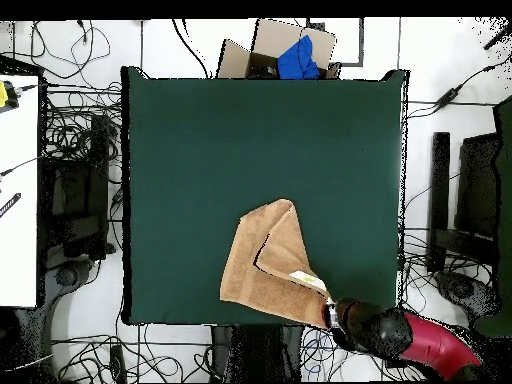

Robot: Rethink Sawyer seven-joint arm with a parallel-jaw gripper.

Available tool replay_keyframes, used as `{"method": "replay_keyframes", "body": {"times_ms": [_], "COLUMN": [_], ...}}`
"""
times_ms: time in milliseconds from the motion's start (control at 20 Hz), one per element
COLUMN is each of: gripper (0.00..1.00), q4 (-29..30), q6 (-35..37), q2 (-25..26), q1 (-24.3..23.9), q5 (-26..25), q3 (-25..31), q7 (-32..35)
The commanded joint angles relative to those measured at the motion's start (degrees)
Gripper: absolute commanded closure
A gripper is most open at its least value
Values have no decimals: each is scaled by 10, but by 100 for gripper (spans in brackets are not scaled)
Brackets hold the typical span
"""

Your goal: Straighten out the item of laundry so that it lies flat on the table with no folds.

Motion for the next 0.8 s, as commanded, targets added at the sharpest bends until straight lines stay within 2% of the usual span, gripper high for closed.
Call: {"method": "replay_keyframes", "body": {"times_ms": [50, 250, 300, 800], "gripper": [100, 100, 0, 0], "q4": [-90, -106, -106, -116], "q6": [56, 60, 61, 72], "q2": [50, 75, 82, 81], "q1": [-14, -21, -29, -17], "q5": [-35, -46, -43, -47], "q3": [100, 119, 127, 136], "q7": [-129, -143, -139, -135]}}
